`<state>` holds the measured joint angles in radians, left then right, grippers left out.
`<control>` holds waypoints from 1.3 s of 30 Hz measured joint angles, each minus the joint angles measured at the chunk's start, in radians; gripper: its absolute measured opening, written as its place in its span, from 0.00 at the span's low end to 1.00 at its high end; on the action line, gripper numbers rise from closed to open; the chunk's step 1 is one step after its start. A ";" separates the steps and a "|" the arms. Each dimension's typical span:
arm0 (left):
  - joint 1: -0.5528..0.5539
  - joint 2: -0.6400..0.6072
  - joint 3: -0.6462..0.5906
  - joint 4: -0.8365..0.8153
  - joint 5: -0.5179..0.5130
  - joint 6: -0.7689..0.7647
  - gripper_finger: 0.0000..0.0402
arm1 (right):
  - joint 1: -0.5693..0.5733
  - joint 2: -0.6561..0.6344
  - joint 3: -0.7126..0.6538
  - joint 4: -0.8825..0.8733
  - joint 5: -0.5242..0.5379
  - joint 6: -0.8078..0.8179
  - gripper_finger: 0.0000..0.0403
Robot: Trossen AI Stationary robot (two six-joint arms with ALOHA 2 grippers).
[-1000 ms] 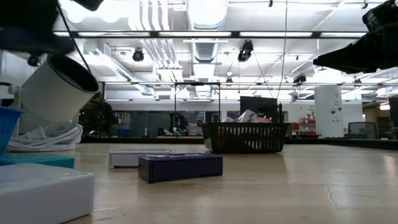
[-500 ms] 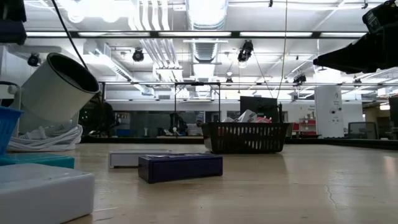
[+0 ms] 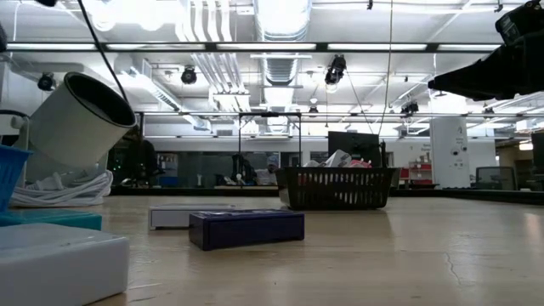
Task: Pick & Place Office items
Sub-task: Put the top blue digital timer into the blue bin
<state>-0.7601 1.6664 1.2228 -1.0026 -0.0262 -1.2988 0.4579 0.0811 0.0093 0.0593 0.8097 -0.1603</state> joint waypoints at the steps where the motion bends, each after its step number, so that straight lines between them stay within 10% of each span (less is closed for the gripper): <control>1: -0.005 0.011 0.000 0.014 0.009 0.002 0.44 | 0.000 0.000 0.000 0.000 0.000 0.000 0.54; 39: -0.019 0.152 -0.002 0.113 0.075 0.088 0.55 | 0.000 0.000 0.000 0.000 0.000 0.002 0.54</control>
<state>-0.7788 1.8183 1.2209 -0.8894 0.0488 -1.2110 0.4580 0.0811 0.0093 0.0593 0.8097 -0.1583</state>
